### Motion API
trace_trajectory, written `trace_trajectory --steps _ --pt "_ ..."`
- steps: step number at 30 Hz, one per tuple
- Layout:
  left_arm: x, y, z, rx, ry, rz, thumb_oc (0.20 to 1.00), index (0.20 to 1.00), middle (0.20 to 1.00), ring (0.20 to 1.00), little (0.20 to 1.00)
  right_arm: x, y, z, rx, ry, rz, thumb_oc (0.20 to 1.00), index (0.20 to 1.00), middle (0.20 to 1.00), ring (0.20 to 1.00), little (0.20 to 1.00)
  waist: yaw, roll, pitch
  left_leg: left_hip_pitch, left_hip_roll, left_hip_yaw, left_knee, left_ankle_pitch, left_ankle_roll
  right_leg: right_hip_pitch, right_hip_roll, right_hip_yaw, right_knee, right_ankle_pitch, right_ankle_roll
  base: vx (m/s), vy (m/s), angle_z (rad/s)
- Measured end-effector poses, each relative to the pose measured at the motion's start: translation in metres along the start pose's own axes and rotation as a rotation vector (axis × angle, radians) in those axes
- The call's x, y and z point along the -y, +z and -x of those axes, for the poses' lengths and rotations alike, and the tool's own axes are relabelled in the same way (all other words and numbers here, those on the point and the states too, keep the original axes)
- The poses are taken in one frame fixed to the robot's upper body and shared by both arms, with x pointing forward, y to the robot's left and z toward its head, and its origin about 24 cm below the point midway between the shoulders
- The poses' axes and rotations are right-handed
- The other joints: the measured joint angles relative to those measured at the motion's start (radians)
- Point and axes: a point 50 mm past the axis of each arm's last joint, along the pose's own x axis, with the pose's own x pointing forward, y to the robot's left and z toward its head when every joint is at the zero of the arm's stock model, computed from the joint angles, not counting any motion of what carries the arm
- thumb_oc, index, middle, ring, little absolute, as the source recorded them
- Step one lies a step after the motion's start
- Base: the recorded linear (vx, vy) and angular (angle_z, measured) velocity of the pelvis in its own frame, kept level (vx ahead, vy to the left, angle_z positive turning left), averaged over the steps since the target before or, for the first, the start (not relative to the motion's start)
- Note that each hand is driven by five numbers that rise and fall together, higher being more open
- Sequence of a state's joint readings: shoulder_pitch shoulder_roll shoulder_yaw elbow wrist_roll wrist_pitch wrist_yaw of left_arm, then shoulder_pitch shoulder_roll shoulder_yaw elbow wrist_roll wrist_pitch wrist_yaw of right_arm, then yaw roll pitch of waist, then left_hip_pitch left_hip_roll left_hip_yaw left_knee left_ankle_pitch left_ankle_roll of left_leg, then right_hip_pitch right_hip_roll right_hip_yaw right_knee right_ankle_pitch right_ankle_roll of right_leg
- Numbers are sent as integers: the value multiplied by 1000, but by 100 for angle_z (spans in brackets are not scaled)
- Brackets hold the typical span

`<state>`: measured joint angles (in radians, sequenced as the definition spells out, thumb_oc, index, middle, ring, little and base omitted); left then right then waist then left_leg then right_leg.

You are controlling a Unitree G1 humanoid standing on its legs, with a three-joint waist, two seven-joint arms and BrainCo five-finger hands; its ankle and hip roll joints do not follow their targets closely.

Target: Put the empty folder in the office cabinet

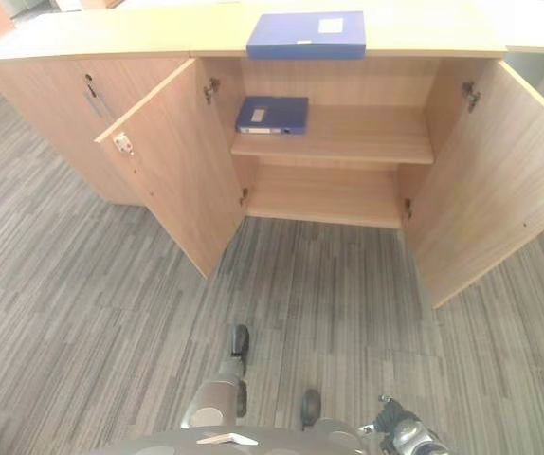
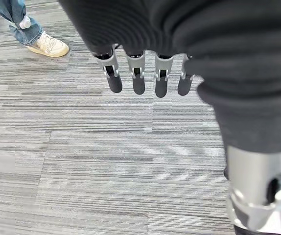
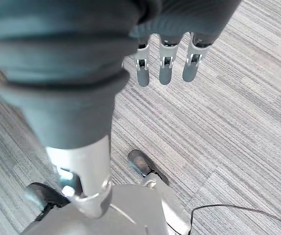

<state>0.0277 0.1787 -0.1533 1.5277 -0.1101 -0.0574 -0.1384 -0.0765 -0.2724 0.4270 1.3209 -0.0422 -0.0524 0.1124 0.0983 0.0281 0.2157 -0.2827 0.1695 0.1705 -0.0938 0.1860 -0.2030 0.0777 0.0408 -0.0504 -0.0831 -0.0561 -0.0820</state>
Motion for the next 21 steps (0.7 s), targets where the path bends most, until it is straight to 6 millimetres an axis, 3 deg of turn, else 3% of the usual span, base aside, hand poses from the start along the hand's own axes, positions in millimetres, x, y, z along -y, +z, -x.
trace_trajectory --steps 2,3,5,8,9,10,11,13,14,16,17,18,20,21 --pt "0 -9 0 -16 -1 10 1000 1000 1000 1000 1000 -2 -9 1 -23 -1 -20 1000 1000 1000 1000 1000 24 -1 -10 21 23 40 1 -1 1 12 0 60 8 11 17 380 211 -36" --pt "0 -9 0 -16 -1 10 1000 1000 1000 1000 1000 -2 -9 1 -23 -1 -20 1000 1000 1000 1000 1000 24 -1 -10 21 23 40 1 -1 1 12 0 60 8 11 17 296 163 -45" --pt "-1 -17 1 -31 5 45 1000 1000 1000 1000 1000 -2 -6 1 -10 -2 -24 1000 1000 1000 1000 1000 63 -11 -26 55 38 14 12 -14 21 -8 -10 132 42 4 36 415 222 -99" --pt "-3 -14 1 -23 10 63 1000 1000 1000 1000 1000 -4 -10 1 -18 3 -17 1000 1000 1000 1000 1000 65 -19 -67 77 27 18 5 -23 37 2 -43 177 10 -7 42 394 207 -63" --pt "-7 -8 1 -11 23 59 1000 1000 1000 1000 1000 -9 -17 2 -35 19 -12 1000 1000 1000 1000 1000 59 -39 -93 116 -15 59 32 -11 91 36 -109 175 0 -40 70 284 215 -33" --pt "-17 -4 3 4 47 42 1000 1000 1000 1000 1000 -21 -18 1 -36 52 -9 1000 1000 1000 1000 1000 60 -75 -119 132 -65 100 62 -49 153 46 -168 157 52 -83 91 355 287 -32" --pt "-28 7 5 49 73 17 1000 1000 1000 1000 1000 -28 -13 0 -15 77 1 1000 1000 1000 1000 1000 42 -99 -133 158 -90 101 68 -81 176 34 -174 142 171 -70 122 301 290 -20" --pt "-49 25 10 110 123 -57 1000 1000 1000 1000 1000 -26 9 -2 61 77 38 1000 1000 1000 1000 1000 15 -100 -146 192 -114 125 45 -104 212 -103 -190 119 520 -58 200 139 187 -14" --pt "-54 35 11 137 137 -69 1000 1000 1000 1000 1000 -23 18 -2 95 68 48 1000 1000 1000 1000 1000 5 -99 -147 205 -128 126 48 -111 235 -162 -200 130 629 -33 242 177 257 -1" --pt "-57 43 12 164 144 -76 1000 1000 1000 1000 1000 -22 25 -2 119 66 53 1000 1000 1000 1000 1000 -4 -99 -147 208 -142 134 53 -112 243 -202 -209 143 696 -28 255 222 230 5" --pt "-48 54 11 189 123 -141 1000 1000 1000 1000 1000 -10 45 -2 168 24 99 1000 1000 1000 1000 1000 -9 -41 -110 274 -157 137 35 -143 284 -323 -254 78 925 282 281 189 105 -1" --pt "-42 54 10 200 110 -136 1000 1000 1000 1000 1000 -6 50 -1 198 5 104 1000 1000 1000 1000 1000 -27 -6 -117 299 -154 134 34 -180 308 -362 -264 48 925 220 271 397 72 -12" --pt "-39 52 9 194 102 -130 1000 1000 1000 1000 1000 1 59 1 242 -22 156 1000 1000 1000 1000 1000 -50 29 -103 349 -166 135 15 -186 287 -386 -315 -51 755 85 242 300 -118 4" --pt "-39 52 9 194 102 -130 1000 1000 1000 1000 1000 1 59 1 242 -22 156 1000 1000 1000 1000 1000 -50 29 -103 349 -166 135 15 -186 287 -386 -315 -51 755 85 242 112 -84 1"
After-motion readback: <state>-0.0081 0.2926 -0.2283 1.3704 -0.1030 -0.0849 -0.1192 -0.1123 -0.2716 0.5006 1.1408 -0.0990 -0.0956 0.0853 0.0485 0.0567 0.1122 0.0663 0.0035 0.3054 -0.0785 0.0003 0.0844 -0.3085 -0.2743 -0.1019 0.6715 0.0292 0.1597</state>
